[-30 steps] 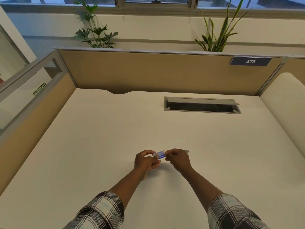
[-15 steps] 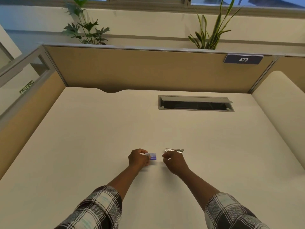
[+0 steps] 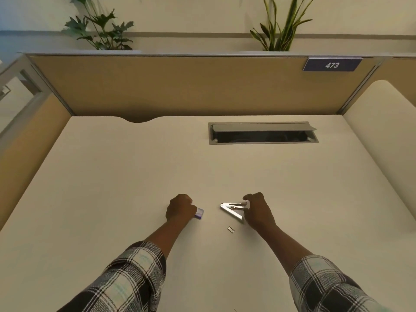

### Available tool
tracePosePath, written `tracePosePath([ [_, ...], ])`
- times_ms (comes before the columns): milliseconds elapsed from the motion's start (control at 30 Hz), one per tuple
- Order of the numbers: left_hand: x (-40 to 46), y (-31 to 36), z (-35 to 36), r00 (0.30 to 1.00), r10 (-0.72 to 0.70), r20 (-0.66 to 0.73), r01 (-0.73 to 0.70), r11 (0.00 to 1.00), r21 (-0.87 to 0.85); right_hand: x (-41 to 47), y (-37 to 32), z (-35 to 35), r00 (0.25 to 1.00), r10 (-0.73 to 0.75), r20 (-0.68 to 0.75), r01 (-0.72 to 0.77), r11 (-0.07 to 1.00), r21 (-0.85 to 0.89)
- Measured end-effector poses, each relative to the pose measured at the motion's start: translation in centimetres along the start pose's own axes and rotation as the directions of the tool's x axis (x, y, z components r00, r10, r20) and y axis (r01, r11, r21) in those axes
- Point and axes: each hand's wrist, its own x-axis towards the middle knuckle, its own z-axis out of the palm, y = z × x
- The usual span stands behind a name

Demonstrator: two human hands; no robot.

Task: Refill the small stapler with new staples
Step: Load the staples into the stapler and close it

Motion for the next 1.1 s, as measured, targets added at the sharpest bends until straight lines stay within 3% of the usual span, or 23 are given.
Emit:
tracePosePath([
  [100,-0.3,1.7,0.2,0.996,0.085,-0.026,-0.079,0.984,0.162,0.6,0.2,0.4,0.999,-0.027,0.041,0.028,0.999,-0.037],
  [300,-0.8,5.3,3.0,0.910,0.392,0.132,-0.407,0.906,0.115,1.5,0.4,0.9,0.997,-0.070,0.044,0.072,0.996,-0.052],
  [500,-1.6,6.7,4.4,0.850,0.469,0.242,-0.487,0.873,0.020,1.5,0.5,0.1,0.989,-0.142,-0.028,0.142,0.990,0.004],
  [633,-2.1,6.4,4.1,0.830,0.502,0.244,-0.506,0.861,-0.053,1.5,-0.1,-0.9,0.982,-0.173,-0.079,0.174,0.985,0.005],
  [733,-2.7,6.4,3.5,0.853,0.473,0.220,-0.451,0.881,-0.142,1.4,-0.7,-1.5,0.971,-0.213,-0.107,0.214,0.977,-0.001],
  [867,-3.9,6.4,2.4,0.905,0.334,0.262,-0.219,0.896,-0.387,0.8,-1.9,-2.1,0.948,-0.268,-0.170,0.284,0.956,0.077],
  [1100,-6.3,5.7,1.5,0.877,0.300,0.375,0.028,0.748,-0.663,-0.7,-3.9,-2.7,0.965,-0.115,-0.237,0.198,0.911,0.361],
])
